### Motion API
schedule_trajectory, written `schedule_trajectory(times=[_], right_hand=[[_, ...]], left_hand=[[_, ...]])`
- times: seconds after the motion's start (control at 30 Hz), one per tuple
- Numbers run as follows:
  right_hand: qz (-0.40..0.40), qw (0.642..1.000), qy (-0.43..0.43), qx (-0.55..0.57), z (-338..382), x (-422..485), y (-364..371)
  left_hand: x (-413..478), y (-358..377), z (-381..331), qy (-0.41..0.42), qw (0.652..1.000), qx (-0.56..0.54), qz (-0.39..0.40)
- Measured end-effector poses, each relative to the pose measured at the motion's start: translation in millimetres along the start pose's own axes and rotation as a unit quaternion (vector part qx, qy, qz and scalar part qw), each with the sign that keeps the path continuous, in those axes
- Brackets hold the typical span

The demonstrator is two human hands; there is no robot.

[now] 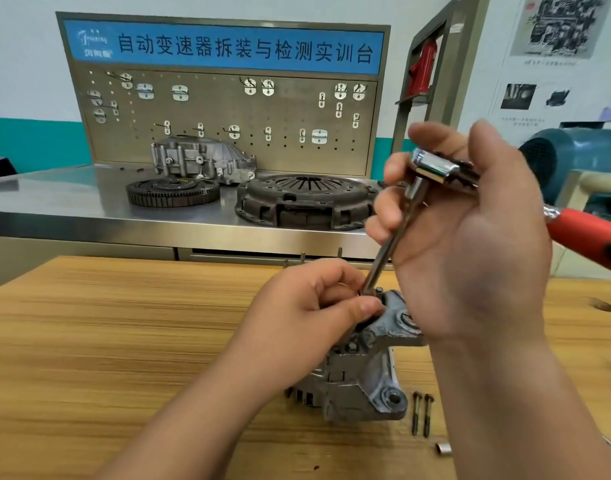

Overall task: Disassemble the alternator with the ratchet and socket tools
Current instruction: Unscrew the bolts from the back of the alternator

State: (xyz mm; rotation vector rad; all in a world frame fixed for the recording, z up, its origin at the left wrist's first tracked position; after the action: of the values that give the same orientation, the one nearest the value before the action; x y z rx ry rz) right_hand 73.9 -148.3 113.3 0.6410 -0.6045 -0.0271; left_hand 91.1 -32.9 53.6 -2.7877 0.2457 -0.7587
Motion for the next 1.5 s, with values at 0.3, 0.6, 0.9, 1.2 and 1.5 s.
schedule_trajectory(times=[0.3, 0.6, 0.9, 1.2, 1.5], right_hand=[[-0.071, 0.997, -0.008, 0.035, 1, 13, -14], [-0.038, 0.999, 0.029, -0.021, -8, 22, 0], [-0.036, 0.996, -0.041, -0.074, -17, 17, 9], [-0.034, 0.994, -0.020, -0.106, -18, 22, 7], [-0.088, 0.967, -0.150, -0.186, -16, 12, -1]], left_hand=[[6, -14, 7, 0.071, 0.996, 0.049, 0.020], [5, -12, 9, 0.086, 0.993, 0.070, 0.028], [1, -8, 14, 0.097, 0.991, 0.085, 0.019], [-2, 0, 16, 0.117, 0.979, 0.164, 0.021], [-4, 4, 16, 0.106, 0.970, 0.218, 0.033]])
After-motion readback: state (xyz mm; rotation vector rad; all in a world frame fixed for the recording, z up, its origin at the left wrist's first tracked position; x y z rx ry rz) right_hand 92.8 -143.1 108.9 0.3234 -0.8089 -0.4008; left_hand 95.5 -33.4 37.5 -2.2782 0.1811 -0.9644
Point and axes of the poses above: each hand's wrist, its own x-axis towards the middle knuckle, its own y-axis out of the palm, z = x × y, the point moved 2 cm from there along x, towards the middle knuckle, and after that the axes turned 8 degrees about -z, right-handed, at the moved point
